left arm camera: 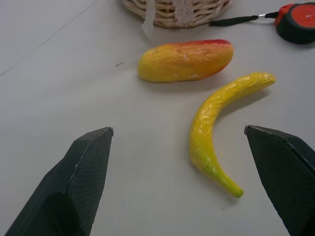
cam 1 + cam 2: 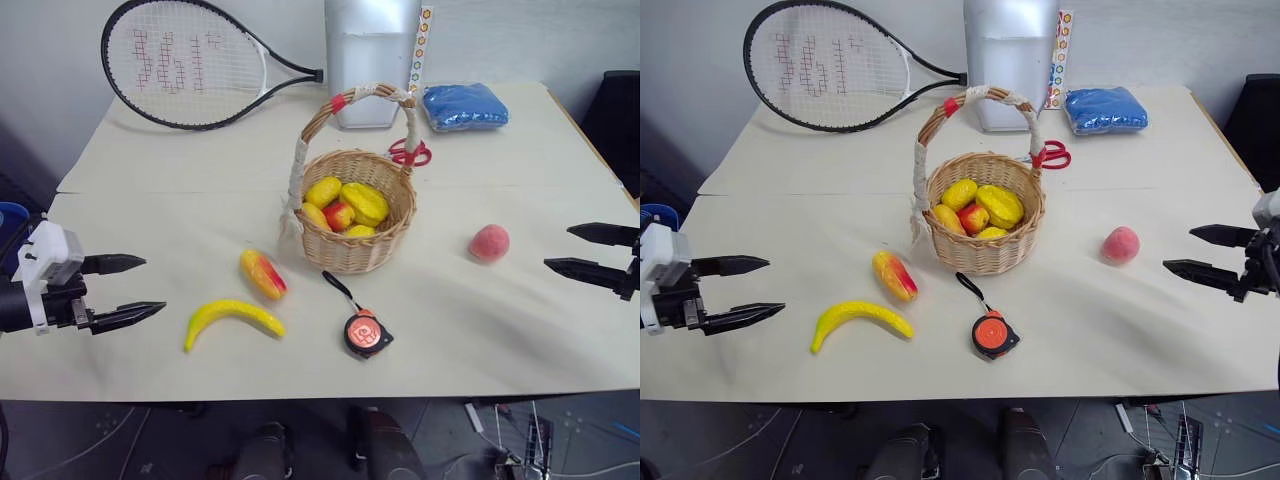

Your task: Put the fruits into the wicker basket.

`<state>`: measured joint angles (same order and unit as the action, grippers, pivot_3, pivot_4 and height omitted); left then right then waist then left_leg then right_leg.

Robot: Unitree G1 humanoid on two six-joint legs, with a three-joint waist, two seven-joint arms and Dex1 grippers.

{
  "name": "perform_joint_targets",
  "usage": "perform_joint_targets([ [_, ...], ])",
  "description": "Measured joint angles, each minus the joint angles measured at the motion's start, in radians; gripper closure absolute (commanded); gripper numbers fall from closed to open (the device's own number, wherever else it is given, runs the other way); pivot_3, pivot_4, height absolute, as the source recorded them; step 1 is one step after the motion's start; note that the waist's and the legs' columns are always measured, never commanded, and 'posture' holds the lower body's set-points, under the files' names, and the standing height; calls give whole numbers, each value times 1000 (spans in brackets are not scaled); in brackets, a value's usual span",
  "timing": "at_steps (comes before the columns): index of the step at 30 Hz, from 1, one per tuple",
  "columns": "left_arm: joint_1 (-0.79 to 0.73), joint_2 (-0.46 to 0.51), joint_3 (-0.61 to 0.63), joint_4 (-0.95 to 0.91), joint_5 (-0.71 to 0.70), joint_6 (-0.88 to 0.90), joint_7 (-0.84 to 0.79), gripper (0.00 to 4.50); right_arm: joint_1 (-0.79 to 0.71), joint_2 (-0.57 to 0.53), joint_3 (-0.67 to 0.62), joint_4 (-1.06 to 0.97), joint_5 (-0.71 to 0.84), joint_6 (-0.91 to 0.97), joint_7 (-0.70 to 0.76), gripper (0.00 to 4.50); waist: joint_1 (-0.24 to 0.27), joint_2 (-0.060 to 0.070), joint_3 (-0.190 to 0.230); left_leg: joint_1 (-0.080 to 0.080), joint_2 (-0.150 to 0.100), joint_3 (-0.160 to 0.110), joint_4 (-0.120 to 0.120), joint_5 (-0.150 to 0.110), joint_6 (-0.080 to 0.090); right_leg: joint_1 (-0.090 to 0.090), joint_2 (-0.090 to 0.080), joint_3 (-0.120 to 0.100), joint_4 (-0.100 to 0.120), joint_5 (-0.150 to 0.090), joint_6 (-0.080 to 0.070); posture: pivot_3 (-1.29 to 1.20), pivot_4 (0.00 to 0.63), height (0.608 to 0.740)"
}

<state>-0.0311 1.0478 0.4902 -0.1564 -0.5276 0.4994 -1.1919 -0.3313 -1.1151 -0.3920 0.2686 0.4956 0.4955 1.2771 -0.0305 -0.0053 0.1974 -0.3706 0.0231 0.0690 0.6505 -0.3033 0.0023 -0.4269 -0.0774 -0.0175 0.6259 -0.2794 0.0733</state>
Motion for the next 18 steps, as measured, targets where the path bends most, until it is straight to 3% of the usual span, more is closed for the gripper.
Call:
perform_joint_targets([
  [9, -203, -19, -216, -264, -185, 140, -9, 0, -68, 86, 215, -458, 160, 189, 6, 34, 2, 0, 0, -1, 2, -1, 1, 0, -1, 0, 4, 0, 0, 0, 1, 0, 150, 740],
  [15, -277, -24, -321, -307, -194, 145, -14, 0, -81, 233, 467, -577, 29, 26, -3, 34, 3, -4, 1, -2, 3, 0, 5, 0, -1, 0, 9, 2, 1, 1, 2, 0, 150, 740],
  [18, -282, -24, -338, -307, -194, 145, -12, 0, -66, 263, 533, -576, -42, -83, 17, 34, 4, -5, 2, -2, 3, 0, 6, -1, -1, 0, 14, 3, 1, 1, 2, 0, 150, 740],
])
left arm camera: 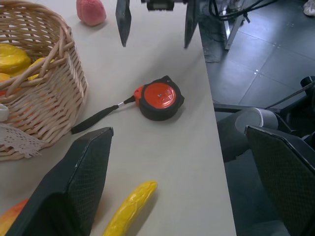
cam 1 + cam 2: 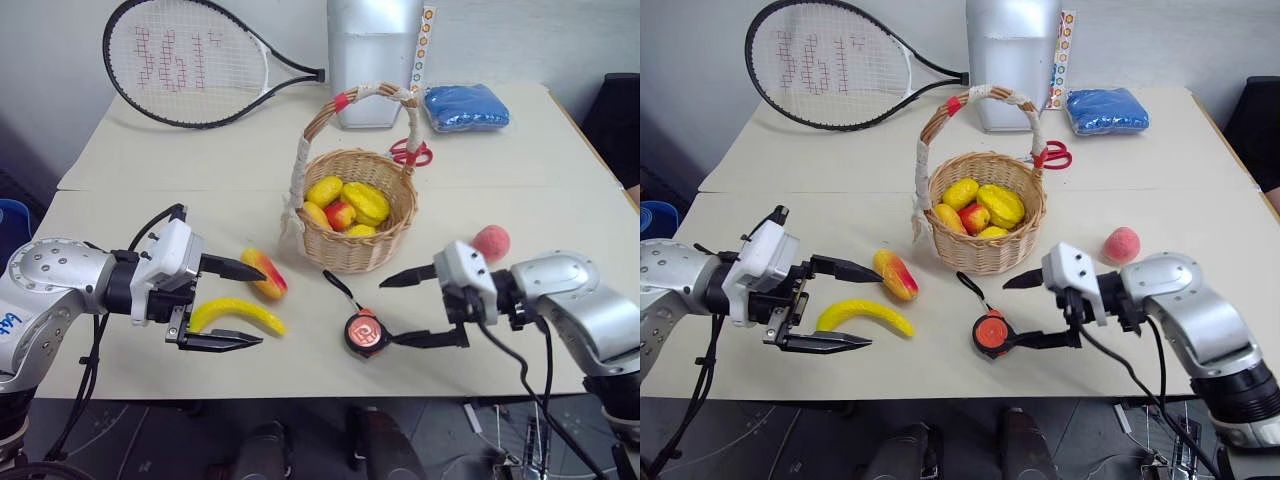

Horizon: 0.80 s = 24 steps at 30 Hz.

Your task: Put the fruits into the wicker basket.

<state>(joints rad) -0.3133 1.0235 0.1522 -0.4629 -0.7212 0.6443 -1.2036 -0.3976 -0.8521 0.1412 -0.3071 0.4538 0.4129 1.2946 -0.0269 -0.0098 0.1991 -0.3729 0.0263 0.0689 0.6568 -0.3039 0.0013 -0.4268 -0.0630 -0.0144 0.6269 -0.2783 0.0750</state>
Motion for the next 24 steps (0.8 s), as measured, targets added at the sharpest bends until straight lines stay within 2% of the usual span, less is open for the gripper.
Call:
perform_joint_targets([
  [4, -16, -2, -16, -3, 3, 0, 13, 0, 17, 63, 75, 46, -139, -207, -11, 34, 0, -4, 0, 0, 1, 0, 2, 0, 0, 0, 1, 0, 1, 0, 0, 0, 150, 740],
  [8, -15, 0, -17, -14, 0, 14, 19, 0, 30, 88, 127, 99, -215, -311, -12, 34, 0, -5, -1, 0, 1, 0, 2, 0, 0, 0, 1, 1, 1, 0, 0, 0, 150, 740],
  [14, -15, 3, -14, -32, -2, 28, 15, 0, 18, 134, 171, 200, -271, -391, -2, 34, -2, -5, -1, 1, 2, 1, 3, 0, 0, 1, 1, 2, 1, 0, 0, 0, 150, 740],
  [24, -65, 2, -24, -28, -1, 32, 14, 0, -114, 249, 243, 431, -376, -561, -6, 34, -3, -11, -4, 2, 4, 2, 4, 0, -1, 1, 2, 2, 2, 0, -1, 0, 150, 740],
])
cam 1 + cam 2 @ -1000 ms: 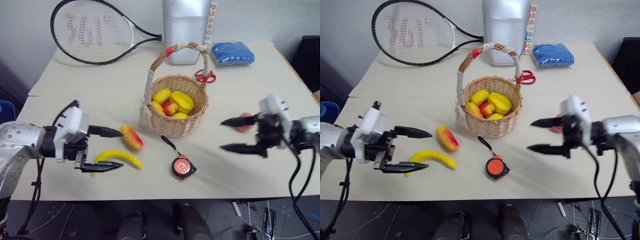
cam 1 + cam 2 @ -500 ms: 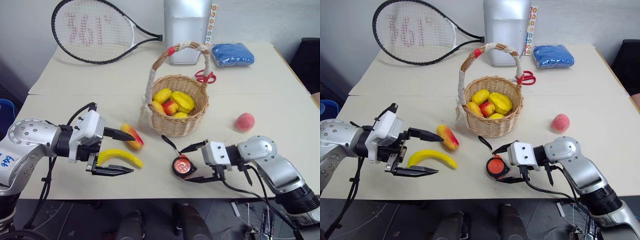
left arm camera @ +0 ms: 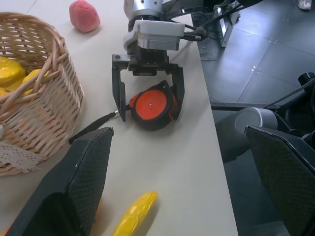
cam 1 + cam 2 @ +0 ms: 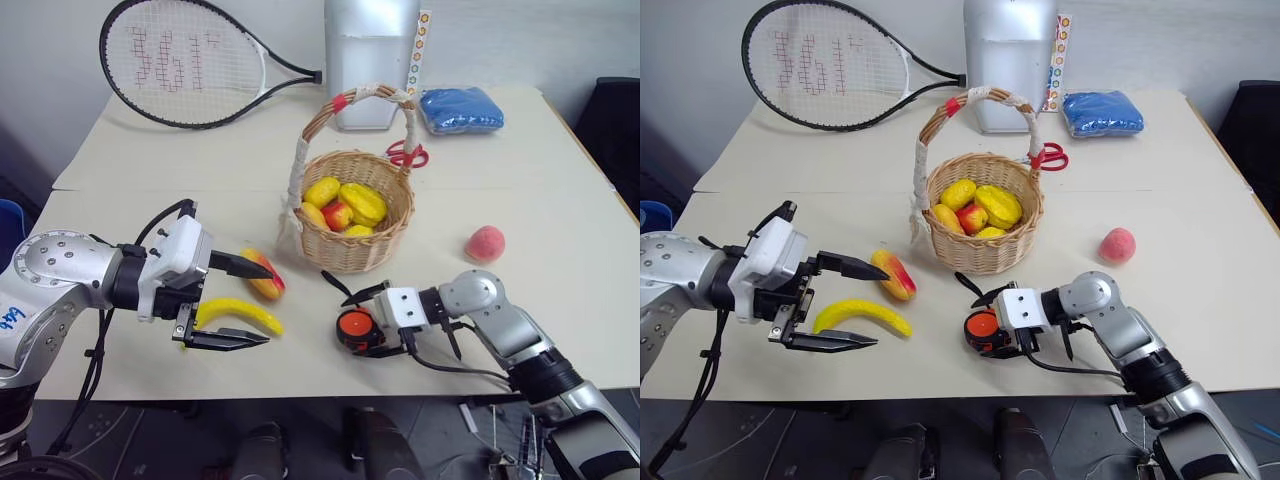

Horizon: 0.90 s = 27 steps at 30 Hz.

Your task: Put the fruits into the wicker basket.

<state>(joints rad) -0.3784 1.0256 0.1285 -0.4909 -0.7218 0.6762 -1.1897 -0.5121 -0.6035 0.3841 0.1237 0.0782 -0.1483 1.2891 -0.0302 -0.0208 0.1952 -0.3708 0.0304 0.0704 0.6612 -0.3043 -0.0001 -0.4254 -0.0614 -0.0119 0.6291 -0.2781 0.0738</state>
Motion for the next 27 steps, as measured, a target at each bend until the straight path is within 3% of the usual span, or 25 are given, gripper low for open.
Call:
perform_joint_targets([
  [4, -7, 0, 0, 1, 2, 0, 7, 0, -5, 22, -2, 38, 1, -37, -6, 1143, -1, -1, -1, 1, 1, 0, 0, 0, -1, 1, 0, 0, 1, 0, -1, 0, 150, 740],
  [16, -12, -29, -21, 34, 27, -32, 18, 0, 69, -2, -95, -78, 106, 166, -49, 1160, 5, -1, -1, -1, 1, 0, 1, 0, -1, 0, -2, 0, 0, 1, -1, 0, 150, 740],
  [22, -64, -68, -40, 35, 20, -31, 35, 0, 206, -204, -393, -301, 276, 418, -105, 1160, 26, -1, 0, -2, 0, -1, 1, -1, 0, 0, -2, -1, -1, 1, -1, 0, 150, 740],
  [27, -103, -114, -63, 39, 9, -17, 50, 0, 426, -401, -676, -290, 304, 477, -79, 1160, 33, -1, 0, -1, -1, -1, 2, -1, 0, 1, 0, -1, -2, 1, 0, 0, 150, 740],
])
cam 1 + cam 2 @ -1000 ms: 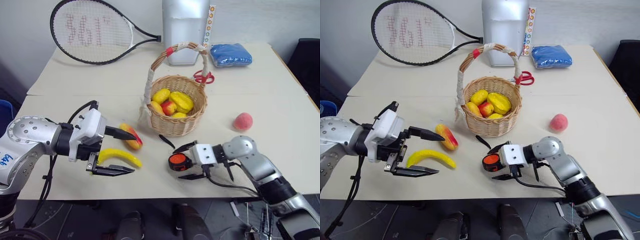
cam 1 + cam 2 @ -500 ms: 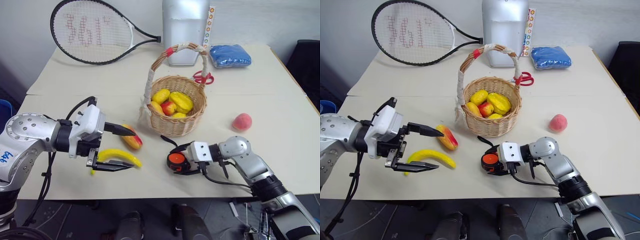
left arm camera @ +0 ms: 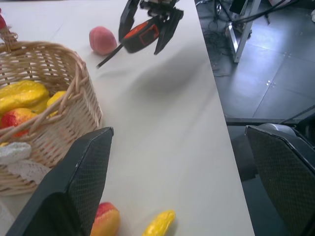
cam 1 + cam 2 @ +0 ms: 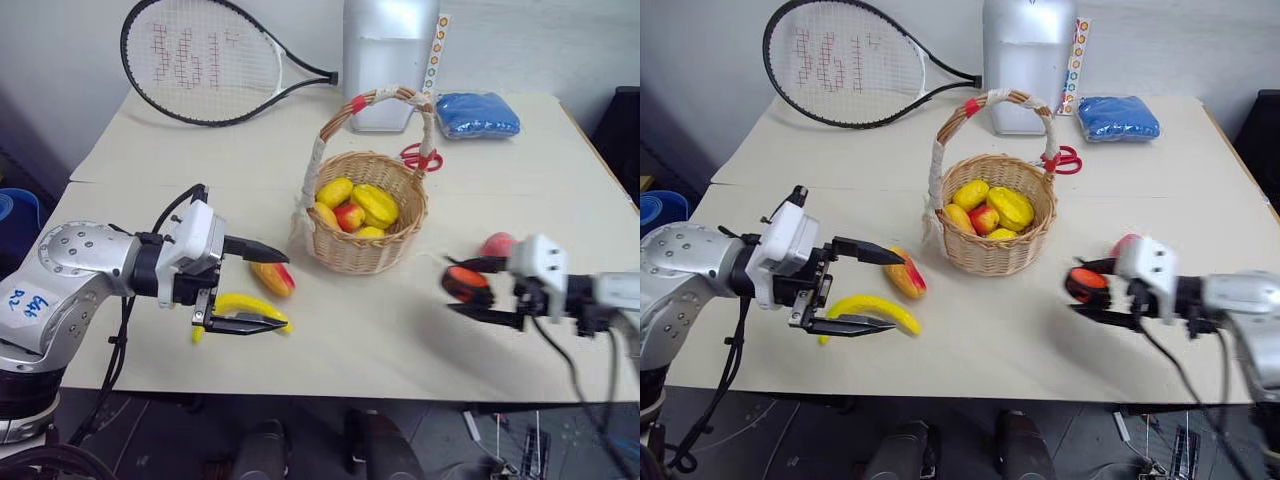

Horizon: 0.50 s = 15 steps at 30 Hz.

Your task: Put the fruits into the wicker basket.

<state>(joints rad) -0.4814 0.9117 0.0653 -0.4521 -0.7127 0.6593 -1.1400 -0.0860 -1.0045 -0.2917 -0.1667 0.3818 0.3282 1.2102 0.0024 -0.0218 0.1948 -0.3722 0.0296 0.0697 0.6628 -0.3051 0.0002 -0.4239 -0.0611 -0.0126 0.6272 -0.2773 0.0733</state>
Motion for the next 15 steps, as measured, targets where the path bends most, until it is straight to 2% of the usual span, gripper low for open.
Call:
perform_joint_targets([
  [4, -73, -45, 4, 26, -50, 40, 29, 0, 115, -62, -109, 177, -78, -66, -8, 1160, -5, -1, 0, 2, -1, 1, 0, 0, 1, 2, 2, 1, 0, 1, 1, 0, 150, 740],
  [9, -121, -79, 4, 35, -97, 77, 56, 0, 67, -63, -53, 449, -261, -210, -199, 1160, -24, 0, 0, 3, 0, 3, 0, 1, 0, 0, 4, 4, 1, 1, 1, 0, 150, 740],
  [11, -128, -80, 3, 35, -100, 81, 56, 0, 0, -44, -12, 553, -320, -245, -281, 433, -33, 0, 0, 3, 0, 4, 0, 2, -3, 0, 6, 6, 1, 1, 1, 0, 150, 740],
  [12, -131, -81, 2, 35, -100, 81, 56, 0, -30, -33, 1, 597, -334, -250, -316, 219, -34, 0, 0, 3, 0, 5, 0, 3, -4, -1, 6, 7, 1, 1, 1, 0, 150, 740],
  [13, -131, -79, 2, 35, -100, 81, 55, 0, -56, -23, 5, 622, -336, -256, -334, 42, -36, 0, 0, 4, 0, 6, 0, 3, -5, -1, 7, 8, 1, 1, 1, 0, 150, 740],
  [15, -132, -78, 1, 34, -99, 80, 54, 0, -91, -17, 12, 663, -339, -264, -355, 42, -36, 0, 0, 4, 1, 7, 0, 4, -5, -1, 8, 10, 1, 1, 2, 0, 150, 740],
])
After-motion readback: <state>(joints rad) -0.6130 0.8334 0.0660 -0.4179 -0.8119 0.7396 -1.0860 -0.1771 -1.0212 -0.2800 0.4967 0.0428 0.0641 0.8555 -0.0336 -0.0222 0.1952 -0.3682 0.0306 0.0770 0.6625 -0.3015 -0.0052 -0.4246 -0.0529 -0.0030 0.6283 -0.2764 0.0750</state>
